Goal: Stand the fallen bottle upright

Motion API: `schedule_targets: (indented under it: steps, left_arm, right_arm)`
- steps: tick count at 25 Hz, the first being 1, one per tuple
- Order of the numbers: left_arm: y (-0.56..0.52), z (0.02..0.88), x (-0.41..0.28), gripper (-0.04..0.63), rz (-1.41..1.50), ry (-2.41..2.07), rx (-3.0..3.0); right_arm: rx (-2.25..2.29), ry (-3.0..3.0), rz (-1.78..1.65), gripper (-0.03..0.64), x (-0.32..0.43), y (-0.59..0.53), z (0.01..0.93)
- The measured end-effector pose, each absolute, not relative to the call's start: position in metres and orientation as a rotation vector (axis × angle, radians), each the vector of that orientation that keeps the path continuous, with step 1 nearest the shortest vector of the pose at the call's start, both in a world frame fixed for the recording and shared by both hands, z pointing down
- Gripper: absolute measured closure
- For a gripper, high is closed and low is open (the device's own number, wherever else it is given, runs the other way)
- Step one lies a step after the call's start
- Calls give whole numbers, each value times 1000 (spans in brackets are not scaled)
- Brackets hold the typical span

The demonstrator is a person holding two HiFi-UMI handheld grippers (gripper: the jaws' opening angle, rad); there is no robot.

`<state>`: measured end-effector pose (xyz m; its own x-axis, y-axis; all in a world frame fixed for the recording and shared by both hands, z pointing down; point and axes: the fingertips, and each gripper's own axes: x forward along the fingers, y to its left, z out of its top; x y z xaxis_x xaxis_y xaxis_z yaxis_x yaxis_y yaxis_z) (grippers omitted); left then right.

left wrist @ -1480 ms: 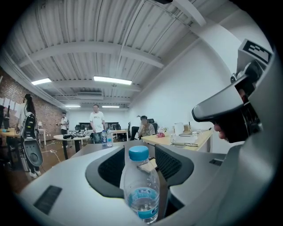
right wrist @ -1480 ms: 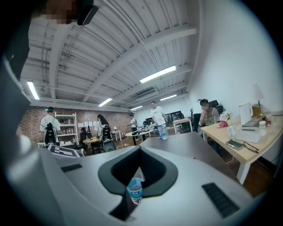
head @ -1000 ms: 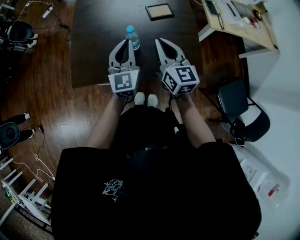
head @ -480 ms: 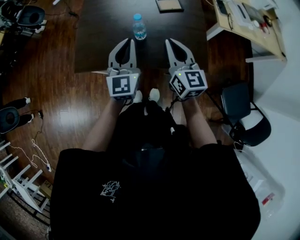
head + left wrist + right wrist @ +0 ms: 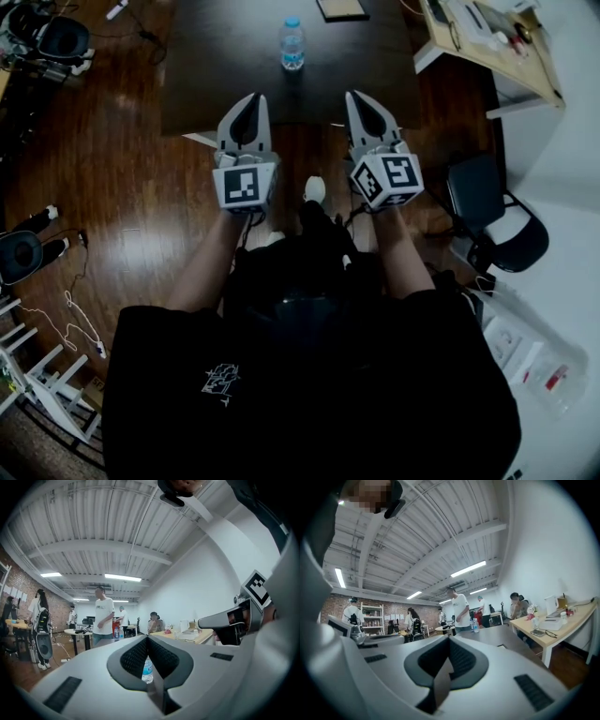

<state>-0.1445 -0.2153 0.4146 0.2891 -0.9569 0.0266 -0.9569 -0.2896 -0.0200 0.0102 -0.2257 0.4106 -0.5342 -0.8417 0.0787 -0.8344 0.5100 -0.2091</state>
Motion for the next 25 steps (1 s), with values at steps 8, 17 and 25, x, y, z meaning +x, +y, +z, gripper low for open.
schedule_targets:
  steps: [8,17,25]
  left_arm:
    - [-110,402,-159,604,21,1785,-2598]
    - [-29,391,-165,604,70,1752,-2644]
    - [9,374,-140,604,90,1724,-2640]
  right_arm:
    - [-1573,2670,-279,594,-21,-113,400]
    - [-1632,2636,-286,594,-28,-21,393]
    - [-1622,2632,-294,594,-6,19,391]
